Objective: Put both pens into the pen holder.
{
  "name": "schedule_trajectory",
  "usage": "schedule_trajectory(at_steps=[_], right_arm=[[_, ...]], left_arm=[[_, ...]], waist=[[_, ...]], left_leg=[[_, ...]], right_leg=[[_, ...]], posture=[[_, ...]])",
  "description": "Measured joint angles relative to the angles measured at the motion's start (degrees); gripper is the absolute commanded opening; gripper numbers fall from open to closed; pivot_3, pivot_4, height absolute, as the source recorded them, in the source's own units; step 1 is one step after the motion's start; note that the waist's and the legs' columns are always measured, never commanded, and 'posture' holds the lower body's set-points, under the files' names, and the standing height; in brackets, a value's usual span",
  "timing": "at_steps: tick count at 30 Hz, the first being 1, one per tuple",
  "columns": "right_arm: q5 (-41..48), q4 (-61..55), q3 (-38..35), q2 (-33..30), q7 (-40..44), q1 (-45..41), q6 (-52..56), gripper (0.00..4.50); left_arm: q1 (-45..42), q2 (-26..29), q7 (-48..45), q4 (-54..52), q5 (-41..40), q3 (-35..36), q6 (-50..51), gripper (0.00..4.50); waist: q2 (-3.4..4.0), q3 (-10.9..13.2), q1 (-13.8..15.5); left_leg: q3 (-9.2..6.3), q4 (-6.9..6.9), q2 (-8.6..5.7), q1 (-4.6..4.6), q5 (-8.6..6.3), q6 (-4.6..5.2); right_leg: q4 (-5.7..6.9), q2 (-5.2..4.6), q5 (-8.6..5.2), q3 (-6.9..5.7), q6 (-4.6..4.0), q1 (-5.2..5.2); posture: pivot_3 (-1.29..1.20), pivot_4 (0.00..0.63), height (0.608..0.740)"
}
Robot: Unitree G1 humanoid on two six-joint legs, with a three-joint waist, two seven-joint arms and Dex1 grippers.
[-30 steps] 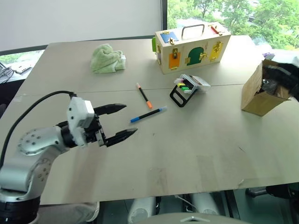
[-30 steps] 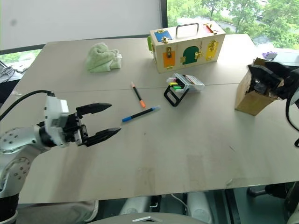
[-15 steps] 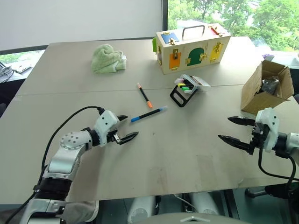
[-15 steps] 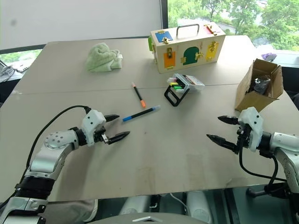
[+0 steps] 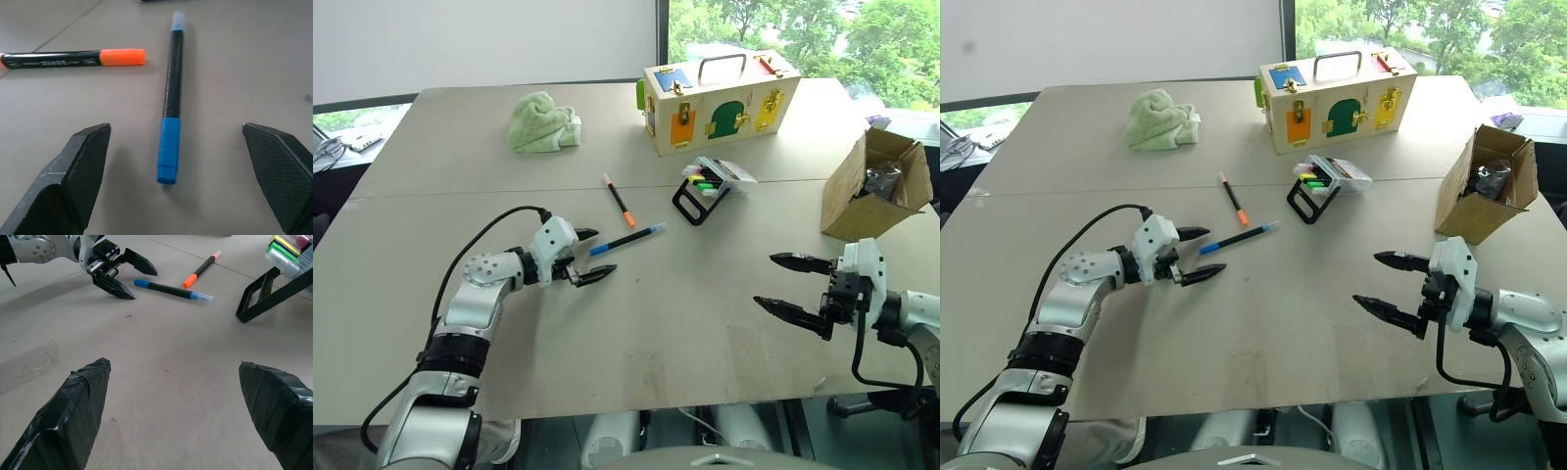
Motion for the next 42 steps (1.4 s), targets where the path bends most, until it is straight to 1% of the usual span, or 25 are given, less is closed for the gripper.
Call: schedule_trajectory(at_steps=[2,6,8,9,14,19,21,24,25,27,28,31,34,35,39,41,42], right_arm=[[0.1,-0.1,0.1,0.4,-0.5,0.0,0.0,4.5],[1.4,-1.6,0.1,1.3,-1.4,0.3,0.9,4.5],[1.9,-2.4,0.1,1.4,-1.8,1.0,1.1,4.5],[2.0,-2.4,0.1,1.4,-2.0,1.2,1.1,4.5],[2.1,-2.5,0.1,1.3,-2.1,1.8,1.1,4.5],[2.7,-2.4,-0.3,0.9,-2.0,2.1,1.1,4.5],[2.3,-2.4,-0.7,-0.4,-2.9,2.0,1.8,4.5],[2.4,-2.2,-1.2,-1.3,-3.6,0.9,2.9,4.5],[2.8,-2.0,-1.2,-1.3,-3.6,0.4,3.3,4.5],[3.1,-1.9,-1.2,-1.2,-3.6,0.0,3.3,4.5],[2.7,-1.2,-1.2,-1.1,-3.6,-0.3,2.8,4.5],[2.0,-0.1,-1.0,-1.0,-3.5,-0.9,2.2,4.5],[1.6,0.3,-0.9,-0.9,-3.4,-2.3,1.5,4.5],[1.5,0.3,-0.9,-0.9,-3.4,-2.9,1.4,4.5],[1.5,-0.2,-1.4,-0.9,-4.2,-2.5,1.0,4.5],[2.1,-1.3,-2.2,-0.9,-4.6,-1.3,1.2,4.5],[2.2,-1.7,-2.5,-0.9,-4.7,-1.0,1.2,4.5]], left_arm=[[-1.6,0.1,-1.4,1.3,0.9,-1.2,-0.9,3.23],[-3.7,-0.3,-2.0,3.7,2.3,-2.8,-3.4,1.22],[-3.7,-0.5,-2.1,4.1,2.3,-2.8,-3.8,0.33],[-3.7,-0.6,-2.1,4.2,2.3,-2.8,-3.8,0.02],[-1.7,-0.3,-1.6,2.0,2.0,-2.2,-3.5,0.02],[5.9,1.3,-1.2,-8.4,-2.0,1.1,3.1,0.02],[8.1,3.5,0.2,-14.6,-2.2,2.2,5.5,0.02],[8.4,7.7,2.8,-22.8,-1.6,5.1,9.2,0.02],[7.4,8.6,3.7,-26.8,-2.5,6.3,12.5,0.02],[5.1,9.0,4.8,-31.1,-4.1,7.3,16.1,0.02],[2.4,9.0,5.9,-33.7,-5.1,7.5,19.6,0.02],[-2.3,9.7,7.5,-34.7,-4.8,6.1,25.1,0.02],[-7.7,9.3,6.8,-34.1,-5.9,2.0,33.9,0.02],[-9.2,9.1,6.6,-33.6,-6.0,0.7,35.2,0.02],[-16.0,9.4,4.0,-28.4,-3.5,-5.6,37.4,0.02],[-21.1,8.8,2.3,-24.1,-2.7,-7.9,38.5,0.02],[-22.3,8.8,2.0,-23.1,-2.5,-8.0,38.6,0.02]], waist=[[0.02,0.0,0.1],[0.04,0.0,0.0],[0.04,0.0,-0.1],[0.04,0.0,-0.1],[0.05,-0.1,-0.2],[0.03,0.0,-0.4],[-0.01,0.0,-0.2],[-0.03,0.0,0.1],[-0.04,0.0,0.1],[-0.03,0.0,0.2],[-0.04,0.0,0.2],[-0.03,0.0,-0.1],[-0.05,0.0,-0.2],[-0.05,0.0,-0.2],[-0.08,0.0,-0.1],[-0.18,0.1,0.1],[-0.2,0.1,0.0]], left_leg=[[0.0,0.01,-0.01,0.01,0.0,0.0],[-0.01,0.01,-0.01,0.08,-0.01,0.01],[-0.03,0.02,0.0,0.09,-0.01,0.02],[-0.03,0.04,0.0,0.09,-0.01,0.02],[-0.03,0.06,0.0,0.08,-0.01,0.02],[-0.03,0.05,0.03,-0.03,-0.01,0.01],[-0.04,0.05,0.03,-0.04,-0.01,0.01],[-0.08,0.05,0.02,-0.02,-0.01,0.02],[-0.1,0.06,0.02,-0.04,-0.01,0.02],[-0.1,0.06,0.0,-0.04,-0.01,0.02],[-0.1,0.06,-0.01,-0.04,-0.01,0.01],[-0.1,0.06,-0.04,-0.03,0.0,0.0],[-0.09,0.06,-0.01,-0.03,0.03,-0.05],[-0.09,0.06,-0.01,-0.03,0.04,-0.06],[-0.08,0.07,-0.02,-0.05,0.12,-0.2],[-0.09,0.11,-0.03,-0.12,0.13,-0.21],[-0.09,0.12,-0.03,-0.12,0.13,-0.21]], right_leg=[[0.01,0.0,0.0,-0.01,0.0,0.02],[0.1,0.01,0.0,-0.01,0.0,0.05],[0.12,0.02,0.0,-0.01,0.0,0.05],[0.13,0.02,0.0,0.0,0.0,0.05],[0.14,0.02,0.0,0.01,0.0,0.05],[0.04,0.01,0.0,0.03,-0.01,-0.02],[0.02,-0.02,0.0,0.02,-0.01,-0.03],[0.04,-0.05,0.0,-0.03,-0.01,0.01],[0.04,-0.06,0.0,-0.06,-0.01,0.01],[0.03,-0.08,0.0,-0.08,-0.01,0.02],[0.02,-0.06,0.0,-0.08,-0.01,0.03],[0.04,0.02,0.0,-0.07,0.0,0.02],[0.07,0.12,-0.01,-0.03,0.0,0.01],[0.06,0.13,-0.01,-0.03,0.01,0.01],[0.04,0.15,-0.01,-0.03,0.01,0.01],[0.04,0.17,-0.01,-0.04,0.02,-0.01],[0.03,0.17,-0.02,-0.03,0.02,-0.01]], posture=[[0.0,0.15,0.74],[0.0,0.15,0.74],[0.0,0.15,0.74],[0.0,0.15,0.74],[0.0,0.15,0.74],[0.0,0.15,0.74],[0.0,0.15,0.74],[0.0,0.15,0.74],[0.0,0.15,0.74],[0.0,0.15,0.74],[0.0,0.15,0.74],[0.0,0.15,0.74],[0.0,0.15,0.74],[0.0,0.15,0.74],[0.0,0.15,0.74],[0.0,0.15,0.74],[0.0,0.15,0.74]])
